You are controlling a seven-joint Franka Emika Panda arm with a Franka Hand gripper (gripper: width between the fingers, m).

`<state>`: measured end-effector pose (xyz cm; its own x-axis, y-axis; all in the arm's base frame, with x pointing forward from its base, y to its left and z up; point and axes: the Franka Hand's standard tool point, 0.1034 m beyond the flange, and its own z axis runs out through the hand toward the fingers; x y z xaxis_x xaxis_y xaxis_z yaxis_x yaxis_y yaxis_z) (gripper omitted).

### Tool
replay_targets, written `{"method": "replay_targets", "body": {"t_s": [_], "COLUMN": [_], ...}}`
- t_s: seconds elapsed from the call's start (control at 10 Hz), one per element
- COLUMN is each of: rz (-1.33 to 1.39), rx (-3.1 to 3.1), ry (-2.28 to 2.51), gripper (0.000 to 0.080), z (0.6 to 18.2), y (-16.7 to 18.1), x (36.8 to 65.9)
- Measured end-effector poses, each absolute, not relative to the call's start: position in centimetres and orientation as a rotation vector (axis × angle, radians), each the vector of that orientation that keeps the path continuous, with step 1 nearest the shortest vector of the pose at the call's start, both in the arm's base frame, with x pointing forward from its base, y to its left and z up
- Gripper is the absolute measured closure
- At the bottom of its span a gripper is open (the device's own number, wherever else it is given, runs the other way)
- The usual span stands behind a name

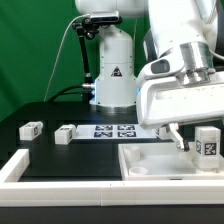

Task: Assemble one leg

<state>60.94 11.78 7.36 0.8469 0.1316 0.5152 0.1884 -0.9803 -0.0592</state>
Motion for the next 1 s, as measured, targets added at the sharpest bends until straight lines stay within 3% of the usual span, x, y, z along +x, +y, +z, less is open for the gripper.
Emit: {"method": "replay_targets", "body": {"t_s": [0.3, 0.4, 0.9, 1.0], "rz": [-0.756, -0.594, 0.061, 0.084], "rx": [-2.921, -2.94, -2.928, -2.922], "ry": [-0.258, -0.268, -0.322, -0.322], "gripper": [0.015, 0.015, 0.015, 0.015], "z": [7.8, 7.2, 7.5, 7.6], "y": [11.8, 12.0, 12.9, 13.0], "x": [61.3, 60.9, 60.1, 60.7]}}
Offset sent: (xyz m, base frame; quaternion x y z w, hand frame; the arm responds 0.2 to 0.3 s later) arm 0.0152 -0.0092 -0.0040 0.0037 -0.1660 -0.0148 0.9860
